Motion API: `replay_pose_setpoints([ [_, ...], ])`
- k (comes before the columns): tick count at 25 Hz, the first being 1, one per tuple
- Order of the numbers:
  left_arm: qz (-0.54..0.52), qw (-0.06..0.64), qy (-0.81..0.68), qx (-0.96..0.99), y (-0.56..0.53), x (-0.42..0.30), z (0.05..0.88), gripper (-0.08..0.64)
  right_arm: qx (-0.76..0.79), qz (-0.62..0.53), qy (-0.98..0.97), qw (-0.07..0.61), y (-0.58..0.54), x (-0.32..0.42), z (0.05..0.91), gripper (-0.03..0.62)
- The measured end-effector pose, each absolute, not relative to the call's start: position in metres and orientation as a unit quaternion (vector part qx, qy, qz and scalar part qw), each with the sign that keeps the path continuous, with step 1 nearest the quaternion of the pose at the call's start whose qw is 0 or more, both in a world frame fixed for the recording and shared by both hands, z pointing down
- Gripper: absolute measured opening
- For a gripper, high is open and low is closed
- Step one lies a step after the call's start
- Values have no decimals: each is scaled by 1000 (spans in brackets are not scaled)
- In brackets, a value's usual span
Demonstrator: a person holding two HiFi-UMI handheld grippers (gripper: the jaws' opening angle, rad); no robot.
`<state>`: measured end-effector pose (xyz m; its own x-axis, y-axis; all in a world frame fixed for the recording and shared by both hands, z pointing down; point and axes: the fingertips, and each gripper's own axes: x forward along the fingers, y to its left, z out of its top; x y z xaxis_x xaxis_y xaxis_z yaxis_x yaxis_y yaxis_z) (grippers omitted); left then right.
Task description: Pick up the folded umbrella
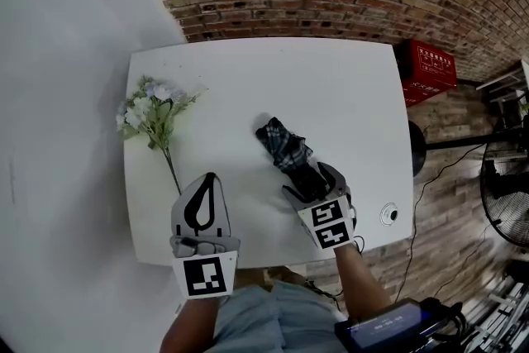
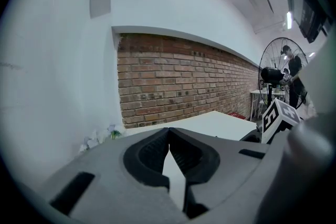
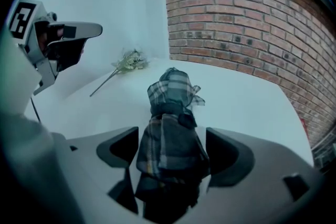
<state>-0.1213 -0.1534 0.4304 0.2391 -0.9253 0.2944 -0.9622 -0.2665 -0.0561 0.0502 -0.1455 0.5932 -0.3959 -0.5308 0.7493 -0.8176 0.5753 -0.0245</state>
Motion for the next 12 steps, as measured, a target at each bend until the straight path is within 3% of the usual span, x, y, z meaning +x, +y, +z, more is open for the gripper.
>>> replay_pose_setpoints([
  [12,136,77,-601,784,-159,-122,444,8,412,214,-809,361,-146,51,605,405],
])
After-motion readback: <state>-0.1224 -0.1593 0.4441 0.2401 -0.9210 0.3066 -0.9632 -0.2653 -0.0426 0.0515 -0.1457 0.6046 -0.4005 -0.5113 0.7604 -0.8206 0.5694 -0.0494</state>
